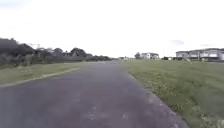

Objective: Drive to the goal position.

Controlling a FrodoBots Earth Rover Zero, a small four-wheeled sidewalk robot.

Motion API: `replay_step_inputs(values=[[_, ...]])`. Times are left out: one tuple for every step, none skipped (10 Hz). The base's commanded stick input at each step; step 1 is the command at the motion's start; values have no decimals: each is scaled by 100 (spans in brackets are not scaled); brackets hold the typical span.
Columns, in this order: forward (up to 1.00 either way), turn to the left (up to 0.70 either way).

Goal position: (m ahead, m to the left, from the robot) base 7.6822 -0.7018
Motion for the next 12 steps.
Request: replay_step_inputs(values=[[70, 0], [70, 0], [70, 0], [70, 0], [70, 0], [70, 0], [70, 0], [70, 0], [70, 0], [70, 0], [70, 0], [70, 0]])
